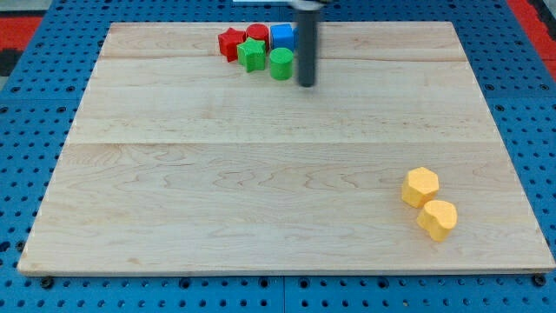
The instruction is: Move the triangle into the blue cube
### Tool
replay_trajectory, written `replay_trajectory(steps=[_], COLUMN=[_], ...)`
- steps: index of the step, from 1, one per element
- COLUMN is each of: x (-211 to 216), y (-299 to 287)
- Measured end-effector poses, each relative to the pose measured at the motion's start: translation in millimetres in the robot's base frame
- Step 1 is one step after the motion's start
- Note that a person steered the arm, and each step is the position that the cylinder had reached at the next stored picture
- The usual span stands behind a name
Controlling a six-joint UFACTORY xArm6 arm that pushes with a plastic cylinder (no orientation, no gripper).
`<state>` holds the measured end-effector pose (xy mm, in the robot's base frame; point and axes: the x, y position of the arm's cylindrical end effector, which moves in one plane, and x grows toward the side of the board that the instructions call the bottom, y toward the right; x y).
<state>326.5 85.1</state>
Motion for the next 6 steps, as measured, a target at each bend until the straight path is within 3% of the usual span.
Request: replay_trajectory(steps=[2,3,5,6], x=[-133.9,-134.8,-134.4,-129.7], y=[42.3,27.0,-89.4,-120.8])
